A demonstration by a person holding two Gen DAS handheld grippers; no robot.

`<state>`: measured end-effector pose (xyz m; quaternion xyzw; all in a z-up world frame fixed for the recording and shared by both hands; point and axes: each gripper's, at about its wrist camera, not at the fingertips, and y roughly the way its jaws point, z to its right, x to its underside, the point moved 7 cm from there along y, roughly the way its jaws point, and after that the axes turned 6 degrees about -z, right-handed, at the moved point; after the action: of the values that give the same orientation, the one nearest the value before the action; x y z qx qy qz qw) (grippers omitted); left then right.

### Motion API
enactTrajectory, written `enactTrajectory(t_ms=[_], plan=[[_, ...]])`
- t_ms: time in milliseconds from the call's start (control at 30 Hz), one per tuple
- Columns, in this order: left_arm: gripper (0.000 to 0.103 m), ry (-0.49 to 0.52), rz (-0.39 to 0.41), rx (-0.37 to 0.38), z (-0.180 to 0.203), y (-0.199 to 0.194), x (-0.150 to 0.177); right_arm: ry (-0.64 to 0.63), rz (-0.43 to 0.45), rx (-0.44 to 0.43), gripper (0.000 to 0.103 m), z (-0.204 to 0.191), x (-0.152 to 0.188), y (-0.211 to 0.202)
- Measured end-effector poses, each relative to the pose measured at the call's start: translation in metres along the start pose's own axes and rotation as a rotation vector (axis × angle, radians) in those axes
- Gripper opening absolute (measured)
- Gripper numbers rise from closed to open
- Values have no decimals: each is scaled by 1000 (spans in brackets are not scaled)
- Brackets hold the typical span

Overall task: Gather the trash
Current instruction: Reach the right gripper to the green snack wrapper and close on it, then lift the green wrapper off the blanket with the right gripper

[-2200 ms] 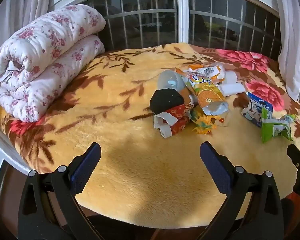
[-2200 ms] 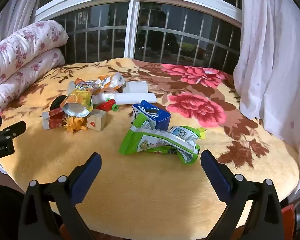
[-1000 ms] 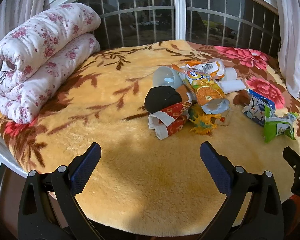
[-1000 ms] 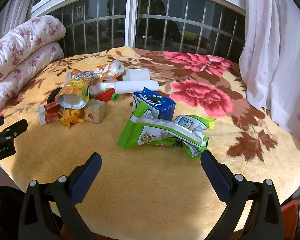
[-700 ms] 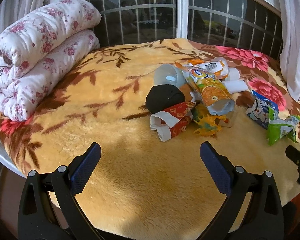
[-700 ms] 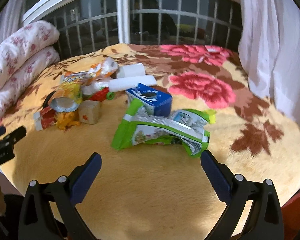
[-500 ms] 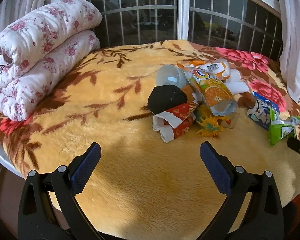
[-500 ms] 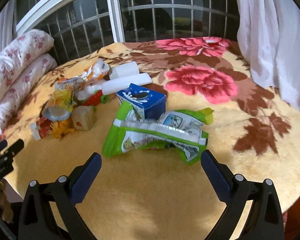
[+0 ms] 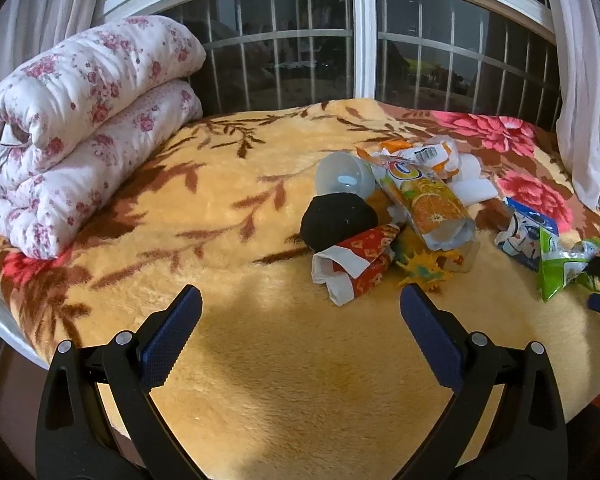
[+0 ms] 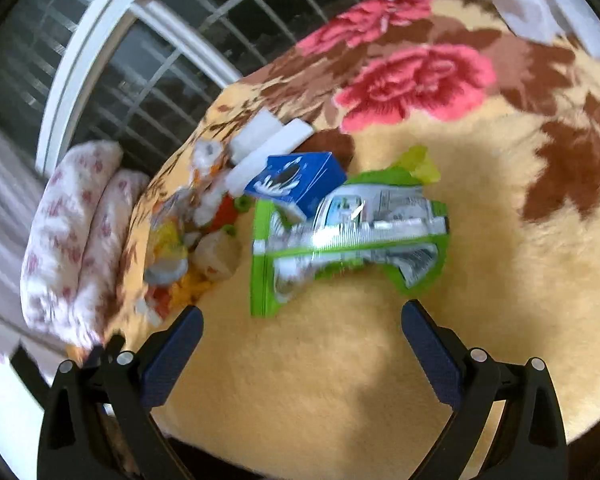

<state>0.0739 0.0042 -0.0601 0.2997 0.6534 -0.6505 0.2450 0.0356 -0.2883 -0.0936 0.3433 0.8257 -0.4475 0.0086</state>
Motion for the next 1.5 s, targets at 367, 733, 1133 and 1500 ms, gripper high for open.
enactTrajectory(t_ms=[367, 733, 1133, 1500], plan=[[97, -24, -15, -5, -12, 4, 7, 321, 53, 6, 66, 28, -31, 12], [97, -29, -17, 4, -12, 3, 10, 342, 89, 38, 72, 37, -53, 22], [97, -38, -38, 11, -14, 9, 15, 186, 97, 83, 73, 17, -49, 26], [97, -43, -33, 6, -18, 10, 14, 1, 72, 122, 78, -17, -45, 39]])
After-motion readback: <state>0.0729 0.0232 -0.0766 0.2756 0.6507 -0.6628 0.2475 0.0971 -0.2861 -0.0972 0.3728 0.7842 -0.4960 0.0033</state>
